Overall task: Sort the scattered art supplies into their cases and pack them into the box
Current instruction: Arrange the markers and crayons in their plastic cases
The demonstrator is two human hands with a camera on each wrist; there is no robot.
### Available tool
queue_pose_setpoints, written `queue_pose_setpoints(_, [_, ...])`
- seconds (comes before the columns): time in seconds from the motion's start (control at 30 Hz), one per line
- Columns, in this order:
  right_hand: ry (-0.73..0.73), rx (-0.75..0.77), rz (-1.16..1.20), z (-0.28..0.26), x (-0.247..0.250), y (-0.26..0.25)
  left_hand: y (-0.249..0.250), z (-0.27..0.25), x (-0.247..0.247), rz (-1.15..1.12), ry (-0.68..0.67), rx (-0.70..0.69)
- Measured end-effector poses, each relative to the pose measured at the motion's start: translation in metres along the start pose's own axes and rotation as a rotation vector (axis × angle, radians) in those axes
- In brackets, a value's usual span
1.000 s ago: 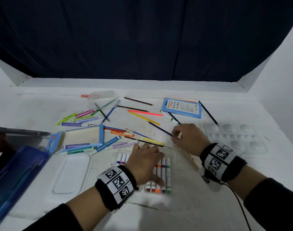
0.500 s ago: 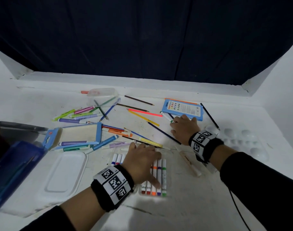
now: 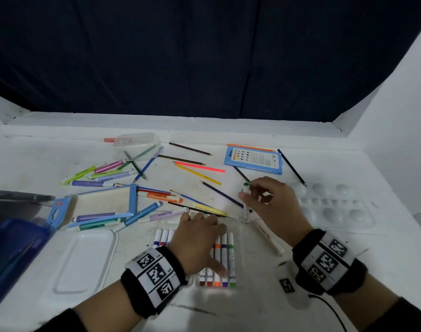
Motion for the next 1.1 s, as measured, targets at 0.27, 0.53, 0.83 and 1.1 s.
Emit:
queue_pose_setpoints(0.27, [-0.396,-0.404,-0.048,-0.048,-0.017,0.016,0.004,-0.003,0.002,0.052,-0.021,-0.011])
queue_pose_setpoints(0.53, [-0.519,-0.308,-0.321,-0.057,-0.03,0.023,0.006,-0.01,0.002,0.043,0.019,-0.002])
queue_pose_setpoints(0.83, [-0.678,-0.19,-0.591,-0.056,-0.035,0.007,0.011,-0.011,0.006,0.088,-0.008,0.011])
queue_pose_setpoints(1.1, [-0.696,-0.167,-0.629,-0.054,-0.035,0.006,-0.015,-0.058,0.013,-0.311,0.191,0.068])
Point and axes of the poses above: each hand's wrist, its own z-axis towards the middle knuckle, its own x-axis out of the back of the hand, y = z × x, the point moved 3 cm from there along z, towards the middle knuckle, and after that the axes turned 5 degrees about z, right-handed, at the moved point
